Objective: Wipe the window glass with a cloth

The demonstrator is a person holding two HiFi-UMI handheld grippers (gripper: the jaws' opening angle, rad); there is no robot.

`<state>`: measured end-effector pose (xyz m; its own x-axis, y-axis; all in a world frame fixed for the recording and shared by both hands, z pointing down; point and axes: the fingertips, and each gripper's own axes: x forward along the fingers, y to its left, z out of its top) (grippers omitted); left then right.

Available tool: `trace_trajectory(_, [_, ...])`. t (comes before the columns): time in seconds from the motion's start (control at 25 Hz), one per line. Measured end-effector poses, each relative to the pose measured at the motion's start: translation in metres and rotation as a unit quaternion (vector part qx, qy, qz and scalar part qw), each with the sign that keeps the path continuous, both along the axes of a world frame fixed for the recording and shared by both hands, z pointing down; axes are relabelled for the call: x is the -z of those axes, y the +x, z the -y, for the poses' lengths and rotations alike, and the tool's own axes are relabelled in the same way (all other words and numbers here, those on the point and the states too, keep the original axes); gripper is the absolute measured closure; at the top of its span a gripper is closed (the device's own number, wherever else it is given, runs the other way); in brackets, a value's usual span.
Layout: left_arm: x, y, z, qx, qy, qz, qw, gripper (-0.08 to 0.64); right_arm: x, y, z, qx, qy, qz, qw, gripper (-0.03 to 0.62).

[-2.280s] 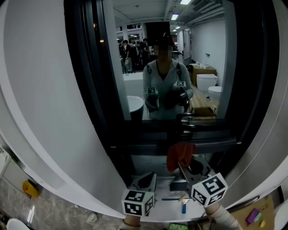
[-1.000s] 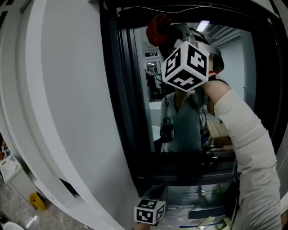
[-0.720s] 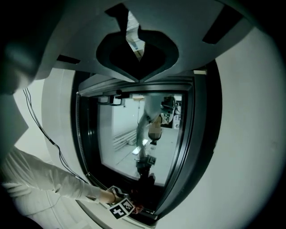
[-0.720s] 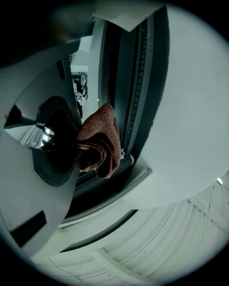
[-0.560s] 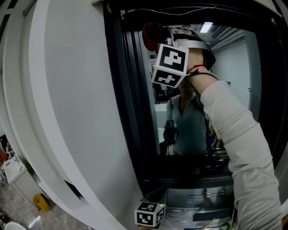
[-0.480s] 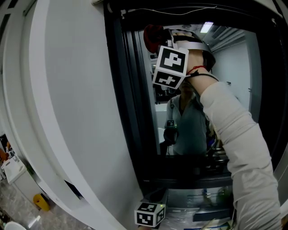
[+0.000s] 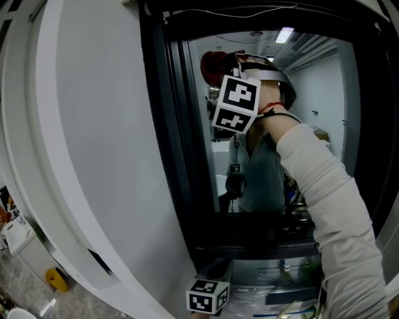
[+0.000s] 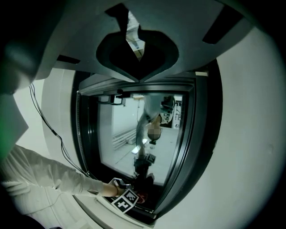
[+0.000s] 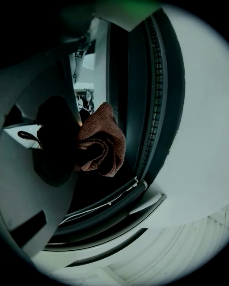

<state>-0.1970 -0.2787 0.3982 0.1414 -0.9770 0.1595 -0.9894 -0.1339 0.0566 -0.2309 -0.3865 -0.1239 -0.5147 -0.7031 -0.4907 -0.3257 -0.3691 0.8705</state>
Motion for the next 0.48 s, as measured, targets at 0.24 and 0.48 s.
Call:
trace_trajectory(0.24, [-0.002, 0.008, 0.0, -0.008, -0.002, -0.002, 1.0, 0.555, -0.029, -0.005, 0.003, 0.017, -0.025, -0.004, 1.0, 0.531])
trace_trajectory(0.48, [-0.007, 0.012, -0.003, -0.009, -0.006, -0.003, 0.9999, 0.555, -0.063, -0.005, 0.007, 0.027, -0.052, -0.011, 0.998, 0.531])
